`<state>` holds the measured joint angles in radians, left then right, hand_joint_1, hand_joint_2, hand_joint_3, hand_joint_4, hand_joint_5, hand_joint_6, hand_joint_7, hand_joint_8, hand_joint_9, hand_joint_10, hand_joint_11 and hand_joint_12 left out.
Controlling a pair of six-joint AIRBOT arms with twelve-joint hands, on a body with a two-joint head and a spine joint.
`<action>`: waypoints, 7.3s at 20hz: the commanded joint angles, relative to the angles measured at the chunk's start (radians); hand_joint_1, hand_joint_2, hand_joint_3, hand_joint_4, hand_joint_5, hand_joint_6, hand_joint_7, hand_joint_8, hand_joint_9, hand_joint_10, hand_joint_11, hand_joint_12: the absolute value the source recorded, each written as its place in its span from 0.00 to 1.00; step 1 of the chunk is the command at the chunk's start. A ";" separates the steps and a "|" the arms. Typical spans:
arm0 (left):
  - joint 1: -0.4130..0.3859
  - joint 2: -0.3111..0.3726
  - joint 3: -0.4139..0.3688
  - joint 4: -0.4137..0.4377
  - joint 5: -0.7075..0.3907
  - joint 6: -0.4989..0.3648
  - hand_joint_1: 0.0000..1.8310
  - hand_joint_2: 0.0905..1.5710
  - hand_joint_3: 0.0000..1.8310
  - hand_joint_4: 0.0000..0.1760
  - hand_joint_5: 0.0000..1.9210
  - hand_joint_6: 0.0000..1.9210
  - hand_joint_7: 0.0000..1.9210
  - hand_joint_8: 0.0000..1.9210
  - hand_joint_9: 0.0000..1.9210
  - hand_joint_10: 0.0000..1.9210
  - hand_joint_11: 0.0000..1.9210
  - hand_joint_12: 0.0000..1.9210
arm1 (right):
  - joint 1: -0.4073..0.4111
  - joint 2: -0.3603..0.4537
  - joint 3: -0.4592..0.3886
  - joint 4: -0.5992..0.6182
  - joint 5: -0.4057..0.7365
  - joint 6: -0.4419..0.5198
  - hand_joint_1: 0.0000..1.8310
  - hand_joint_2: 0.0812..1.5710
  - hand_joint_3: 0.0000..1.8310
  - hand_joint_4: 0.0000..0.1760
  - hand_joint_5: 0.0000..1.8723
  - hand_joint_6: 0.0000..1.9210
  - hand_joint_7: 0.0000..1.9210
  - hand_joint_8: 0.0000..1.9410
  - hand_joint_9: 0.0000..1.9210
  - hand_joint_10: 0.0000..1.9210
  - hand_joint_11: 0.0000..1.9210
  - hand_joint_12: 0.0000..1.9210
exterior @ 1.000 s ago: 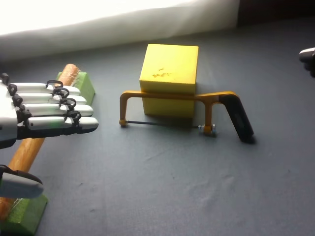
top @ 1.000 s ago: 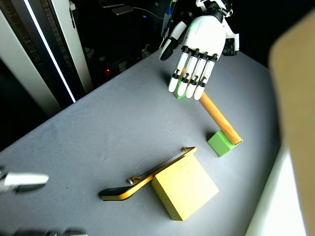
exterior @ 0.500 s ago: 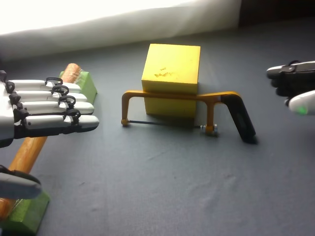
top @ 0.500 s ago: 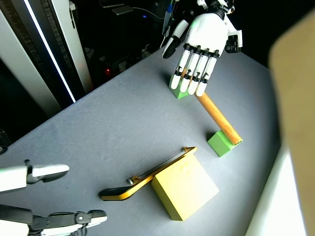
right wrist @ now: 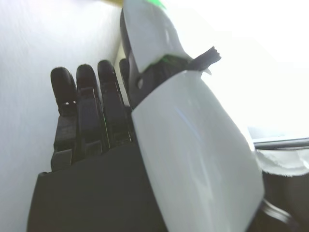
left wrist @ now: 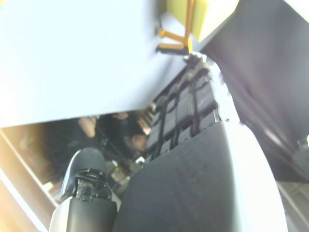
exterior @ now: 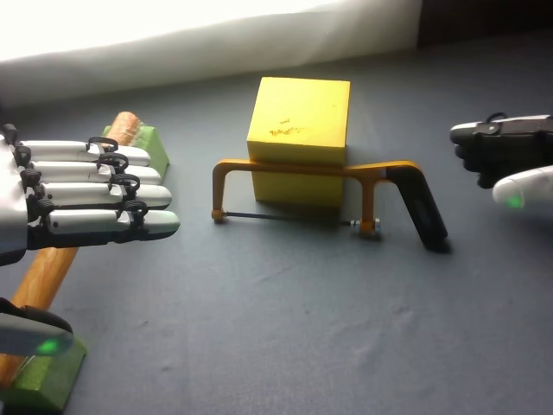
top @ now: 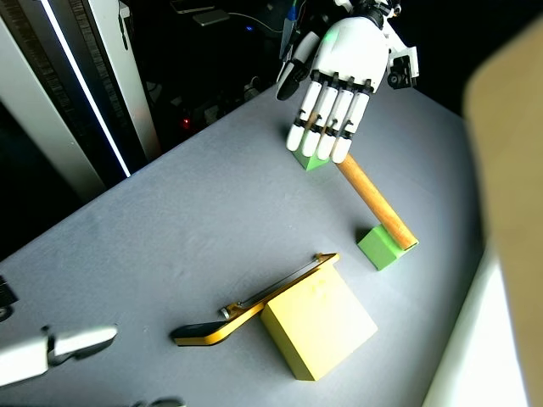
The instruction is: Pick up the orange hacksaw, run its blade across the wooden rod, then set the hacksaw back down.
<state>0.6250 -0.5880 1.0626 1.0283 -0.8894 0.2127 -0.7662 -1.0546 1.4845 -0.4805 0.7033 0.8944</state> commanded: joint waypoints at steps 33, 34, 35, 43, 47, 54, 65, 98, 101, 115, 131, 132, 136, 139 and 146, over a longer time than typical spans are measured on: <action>0.090 0.139 -0.054 -0.004 0.125 -0.142 0.04 0.83 0.00 0.00 0.03 0.00 0.03 0.00 0.01 0.00 0.00 0.00 | 0.081 -0.291 0.193 0.134 0.127 -0.116 0.55 0.71 0.00 0.00 0.14 0.00 0.13 0.00 0.13 0.00 0.00 0.47; 0.090 0.141 -0.059 -0.004 0.129 -0.142 0.03 0.83 0.00 0.00 0.02 0.00 0.03 0.00 0.01 0.00 0.00 0.00 | 0.082 -0.293 0.193 0.135 0.127 -0.120 0.56 0.71 0.00 0.00 0.14 0.00 0.12 0.00 0.13 0.00 0.00 0.48; 0.090 0.143 -0.063 -0.004 0.133 -0.142 0.03 0.84 0.00 0.00 0.01 0.00 0.02 0.00 0.00 0.00 0.00 0.00 | 0.082 -0.294 0.193 0.135 0.127 -0.122 0.55 0.71 0.00 0.00 0.14 0.00 0.12 0.00 0.13 0.00 0.00 0.50; 0.097 0.160 -0.083 -0.005 0.137 -0.143 0.04 0.84 0.00 0.00 0.02 0.00 0.02 0.00 0.00 0.00 0.00 0.00 | 0.088 -0.299 0.193 0.178 0.126 -0.169 0.54 0.71 0.00 0.00 0.14 0.00 0.12 0.00 0.13 0.00 0.00 0.49; 0.094 0.167 -0.088 -0.005 0.140 -0.142 0.04 0.84 0.00 0.00 0.02 0.00 0.02 0.00 0.01 0.00 0.00 0.00 | 0.089 -0.279 0.193 0.132 0.106 -0.161 0.53 0.73 0.00 0.00 0.13 0.00 0.12 0.00 0.14 0.00 0.00 0.49; 0.078 0.173 -0.090 -0.005 0.174 -0.136 0.06 0.84 0.00 0.00 0.03 0.00 0.03 0.00 0.02 0.00 0.00 0.00 | 0.144 -0.237 0.194 -0.047 0.010 -0.085 0.54 0.71 0.00 0.00 0.14 0.00 0.13 0.00 0.14 0.00 0.00 0.49; 0.075 0.185 -0.107 -0.005 0.198 -0.123 0.04 0.83 0.00 0.00 0.03 0.00 0.03 0.00 0.02 0.00 0.00 0.00 | 0.195 -0.256 0.235 -0.288 -0.013 0.053 0.53 0.73 0.00 0.00 0.13 0.00 0.13 0.00 0.14 0.00 0.00 0.49; 0.124 0.211 -0.105 0.199 0.211 -0.257 0.05 0.83 0.00 0.00 0.04 0.00 0.02 0.00 0.01 0.00 0.00 0.00 | 0.237 -0.354 0.276 -0.239 -0.053 -0.015 0.74 0.74 0.00 0.00 0.39 0.57 0.48 0.60 0.42 0.72 0.25 0.60; 0.129 0.212 -0.097 0.257 0.211 -0.280 0.07 0.83 0.00 0.00 0.05 0.00 0.02 0.00 0.00 0.00 0.01 0.01 | 0.237 -0.354 0.276 -0.236 -0.048 -0.024 0.75 0.70 0.00 0.00 0.44 0.51 0.51 0.55 0.50 0.65 0.32 0.55; 0.166 0.215 -0.146 0.280 0.272 -0.319 0.08 0.83 0.00 0.00 0.05 0.00 0.04 0.00 0.02 0.00 0.02 0.02 | 0.203 -0.158 0.051 0.063 0.050 -0.302 0.75 0.71 0.00 0.00 0.44 0.51 0.47 0.61 0.49 0.65 0.32 0.53; 0.175 0.211 -0.159 0.280 0.301 -0.333 0.08 0.82 0.00 0.00 0.07 0.00 0.05 0.00 0.03 0.00 0.00 0.10 | 0.092 -0.007 -0.354 0.826 0.557 -0.938 0.75 0.70 0.00 0.00 0.46 0.48 0.52 0.55 0.50 0.62 0.33 0.52; 0.175 0.211 -0.159 0.280 0.301 -0.333 0.08 0.83 0.00 0.00 0.06 0.00 0.04 0.00 0.02 0.00 0.00 0.07 | 0.092 -0.016 -0.361 0.857 0.597 -0.953 0.75 0.71 0.00 0.00 0.43 0.52 0.50 0.58 0.48 0.64 0.31 0.53; 0.171 0.208 -0.159 0.280 0.301 -0.333 0.09 0.82 0.00 0.00 0.07 0.00 0.05 0.00 0.03 0.00 0.00 0.10 | 0.094 -0.072 -0.366 0.916 0.724 -0.956 0.75 0.70 0.00 0.00 0.45 0.49 0.50 0.58 0.49 0.64 0.32 0.52; 0.171 0.208 -0.159 0.280 0.301 -0.333 0.11 0.82 0.00 0.00 0.08 0.00 0.05 0.00 0.03 0.00 0.00 0.10 | 0.113 -0.114 -0.367 0.923 0.718 -0.965 0.75 0.70 0.00 0.00 0.44 0.50 0.50 0.57 0.51 0.62 0.34 0.51; 0.165 0.205 -0.160 0.280 0.304 -0.333 0.09 0.82 0.00 0.00 0.06 0.00 0.04 0.00 0.02 0.00 0.00 0.04 | 0.174 -0.249 -0.344 0.979 0.677 -1.025 0.75 0.71 0.00 0.00 0.44 0.52 0.49 0.59 0.48 0.66 0.32 0.54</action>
<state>0.7979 -0.3828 0.9047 1.3266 -0.5861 -0.1181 -0.5964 -1.3308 1.1446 0.5488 1.2625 -0.1478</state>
